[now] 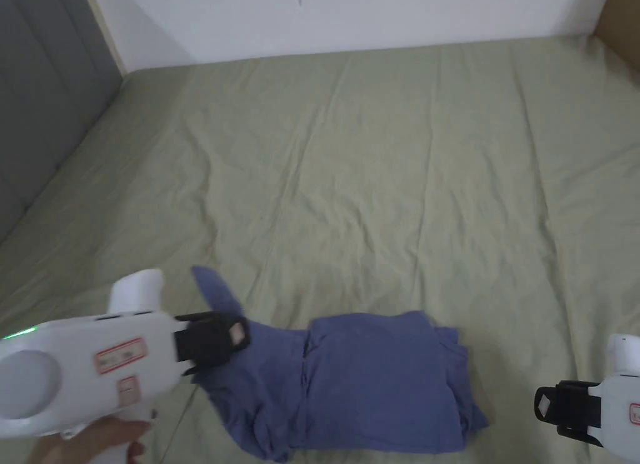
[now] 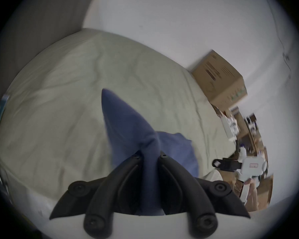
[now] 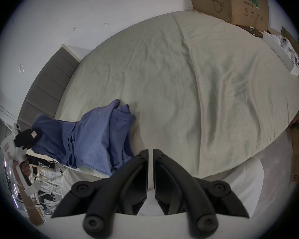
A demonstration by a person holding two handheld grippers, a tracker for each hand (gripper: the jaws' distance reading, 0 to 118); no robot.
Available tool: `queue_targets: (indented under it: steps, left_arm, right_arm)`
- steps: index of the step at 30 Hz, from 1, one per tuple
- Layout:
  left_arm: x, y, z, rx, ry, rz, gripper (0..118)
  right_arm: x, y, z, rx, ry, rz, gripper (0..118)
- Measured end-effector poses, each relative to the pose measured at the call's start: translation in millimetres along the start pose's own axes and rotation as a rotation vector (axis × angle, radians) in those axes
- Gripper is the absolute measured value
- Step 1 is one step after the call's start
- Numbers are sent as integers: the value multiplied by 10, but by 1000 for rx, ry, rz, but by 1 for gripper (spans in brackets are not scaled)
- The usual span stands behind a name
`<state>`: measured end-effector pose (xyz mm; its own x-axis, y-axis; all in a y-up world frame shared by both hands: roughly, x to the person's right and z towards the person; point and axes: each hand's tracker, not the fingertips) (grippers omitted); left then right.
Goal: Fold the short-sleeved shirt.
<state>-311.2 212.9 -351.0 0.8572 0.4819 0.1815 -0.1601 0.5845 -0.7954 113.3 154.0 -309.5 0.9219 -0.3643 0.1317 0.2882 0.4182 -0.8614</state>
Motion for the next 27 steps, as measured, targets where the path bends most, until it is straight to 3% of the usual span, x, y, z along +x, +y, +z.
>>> queue_targets:
  steps: [2, 3, 4, 7, 9, 10, 11, 12, 13, 14, 20, 22, 24, 25, 27]
  left_arm:
    - [336, 6, -245, -31, -45, -71, 11]
    - [516, -7, -415, -55, -71, -121, 11]
    - [656, -41, -610, -90, -94, -175, 11]
    - [1048, -222, -1104, -202, -74, -279, 12]
    - [1186, -364, -1404, -269, -96, -290, 14]
    - [1244, -421, -1487, -311, -93, -258, 21]
    - [1271, -472, -1563, -328, -140, -236, 39]
    - [1259, -515, -1627, -340, -202, -230, 78]
    - [1264, -554, -1655, -354, -210, -215, 105]
    - [1263, -562, -1642, -364, -175, -215, 118]
    - [886, -352, -1256, -256, -138, -85, 109]
    - [684, -298, -1091, -211, -118, -30, 83]
    - [490, -280, -971, -180, -66, 13, 32]
    - [424, -284, -942, -174, -40, 22, 19]
    - [325, -324, -935, -182, 28, 16, 12]
  right_arm:
    - [0, 8, 1, 4, 2, -21, 6]
    - [349, -29, 19, 7, -3, -32, 6]
    - [438, -45, 35, 10, -6, -40, 6]
    - [498, -85, 162, 13, -16, -67, 6]
    - [594, -118, 212, 22, -31, -101, 6]
    - [647, -131, 223, 16, -38, -117, 6]
    - [679, -149, 232, 15, -43, -131, 6]
    - [715, -167, 244, 18, -53, -148, 6]
    - [755, -184, 254, 22, -60, -166, 6]
    - [805, -188, 253, 18, -61, -175, 6]
    - [910, -201, 231, 17, -70, -199, 6]
    - [883, -194, 211, 19, -68, -194, 6]
    - [857, -182, 181, 20, -56, -181, 6]
    - [836, -169, 158, 18, -52, -179, 6]
    - [816, -152, 109, 13, -43, -173, 6]
